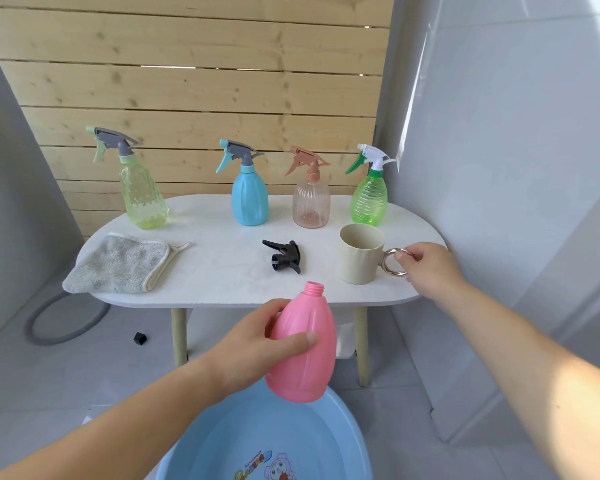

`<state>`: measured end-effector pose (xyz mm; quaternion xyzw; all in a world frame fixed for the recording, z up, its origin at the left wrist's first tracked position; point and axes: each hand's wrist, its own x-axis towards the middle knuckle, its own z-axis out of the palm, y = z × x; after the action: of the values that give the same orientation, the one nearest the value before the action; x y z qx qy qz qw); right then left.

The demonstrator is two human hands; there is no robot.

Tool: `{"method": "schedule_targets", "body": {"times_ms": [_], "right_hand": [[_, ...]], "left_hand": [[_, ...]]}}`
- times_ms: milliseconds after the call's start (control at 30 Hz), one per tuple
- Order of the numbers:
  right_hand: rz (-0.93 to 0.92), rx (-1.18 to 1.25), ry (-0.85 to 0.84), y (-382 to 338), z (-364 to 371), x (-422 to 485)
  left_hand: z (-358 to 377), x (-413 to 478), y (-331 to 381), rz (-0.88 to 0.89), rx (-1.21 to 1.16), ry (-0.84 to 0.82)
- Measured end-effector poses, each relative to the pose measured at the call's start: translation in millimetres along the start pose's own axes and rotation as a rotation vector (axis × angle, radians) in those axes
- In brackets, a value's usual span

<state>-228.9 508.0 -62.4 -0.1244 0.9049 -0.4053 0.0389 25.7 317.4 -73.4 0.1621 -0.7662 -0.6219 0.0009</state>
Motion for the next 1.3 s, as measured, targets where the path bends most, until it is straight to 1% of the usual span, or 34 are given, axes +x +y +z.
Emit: {"method": "schedule_targets", "body": {"times_ms": [100,200,267,400,467,567,633,733,833,933,1067,1200,1300], "right_hand": [[0.035,0.128,-0.089,-4.2,-2.6,-12.0],[0.137,0.373,-0.292,-19.8,-11.7,-34.0],[0.178,0.486,-0.399,-31.2,-16.6,-52.6],[0.157,0.612,-0.474,-40.6,-8.1,-87.3],[0.137,0.639,-0.519,-39.6,0.8,-103.4],[0.097,0.592,-0.559,-30.7,21.3,-118.9],[0.068,0.515,-0.578,-20.9,41.3,-124.1],[0.030,0.310,-0.604,-1.7,78.2,-125.7],[0.032,0.071,-0.657,24.3,119.1,-122.2],[-0.051,-0.126,-0.695,50.5,158.0,-123.1],[-0.183,-0.186,-0.705,77.6,193.0,-136.3],[-0.235,-0.313,-0.724,112.3,221.4,-151.4],[-0.312,-0.354,-0.766,127.8,233.6,-152.8]], "left_hand": [[-1.0,-4.4,0.2,0.008,0.006,0.001],[-5.8,-11.0,-2.0,0.013,0.028,0.004],[-10.3,-17.4,-4.2,0.014,0.029,0.002],[-20.7,-33.3,-9.9,-0.006,0.029,-0.001],[-27.9,-43.6,-15.1,-0.031,0.060,-0.035],[-40.0,-58.3,-29.9,-0.098,0.086,-0.099],[-45.2,-66.4,-44.6,-0.164,0.093,-0.125],[-46.9,-71.2,-69.6,-0.264,0.109,-0.142],[-41.1,-69.0,-97.8,-0.342,0.133,-0.116],[-24.6,-65.0,-130.1,-0.395,0.106,-0.104],[-3.4,-66.2,-165.8,-0.453,0.082,-0.080],[4.7,-72.3,-204.3,-0.506,0.045,-0.040],[3.5,-75.5,-223.0,-0.524,-0.004,0.008]]}}
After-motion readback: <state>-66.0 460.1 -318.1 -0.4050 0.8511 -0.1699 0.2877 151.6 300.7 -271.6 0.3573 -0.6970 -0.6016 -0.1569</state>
